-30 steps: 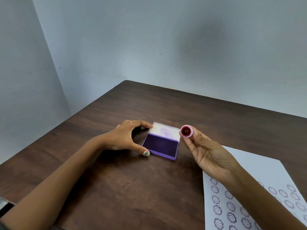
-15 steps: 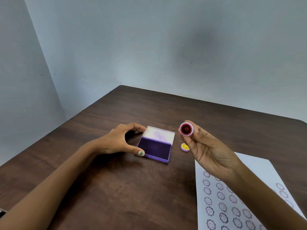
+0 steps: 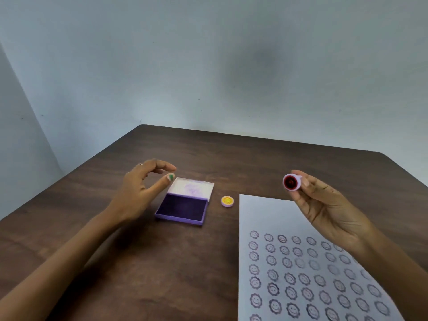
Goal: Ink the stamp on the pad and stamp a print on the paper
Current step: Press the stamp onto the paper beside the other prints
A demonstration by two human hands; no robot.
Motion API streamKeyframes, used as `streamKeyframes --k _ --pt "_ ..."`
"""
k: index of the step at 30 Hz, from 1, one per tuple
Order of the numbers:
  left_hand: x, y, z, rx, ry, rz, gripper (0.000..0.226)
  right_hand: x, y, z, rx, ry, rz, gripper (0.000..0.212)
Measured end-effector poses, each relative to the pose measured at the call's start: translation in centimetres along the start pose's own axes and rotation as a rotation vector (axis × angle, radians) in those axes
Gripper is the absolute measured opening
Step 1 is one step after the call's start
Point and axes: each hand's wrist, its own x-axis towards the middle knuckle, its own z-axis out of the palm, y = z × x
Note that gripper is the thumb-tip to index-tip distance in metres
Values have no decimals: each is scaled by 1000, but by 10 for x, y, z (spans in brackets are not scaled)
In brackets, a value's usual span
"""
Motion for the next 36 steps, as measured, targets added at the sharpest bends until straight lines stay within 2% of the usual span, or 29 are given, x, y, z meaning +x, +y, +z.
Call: streamKeyframes --k 4,8,13,17,21,30,36 --pt "-3 51 32 -8 -85 141 31 -5 -17 -37 -79 95 -54 22" --pt "-7 98 84 46 -313 269 29 -8 -30 -63 -238 154 -138 23" --pt "-9 134 154 201 -587 325 64 -9 -41 -77 -373 134 -270 29" --pt "-13 140 191 398 -774 365 86 -10 -45 -84 -482 79 -293 30" --pt "-13 129 194 385 -789 376 93 -12 -50 -84 -691 12 -306 32" --pt "-11 125 187 377 -752 368 95 -16 -49 -69 -1348 -83 -408 25" --pt "-11 126 188 374 -747 368 92 -18 -49 -68 -1523 -81 -422 27"
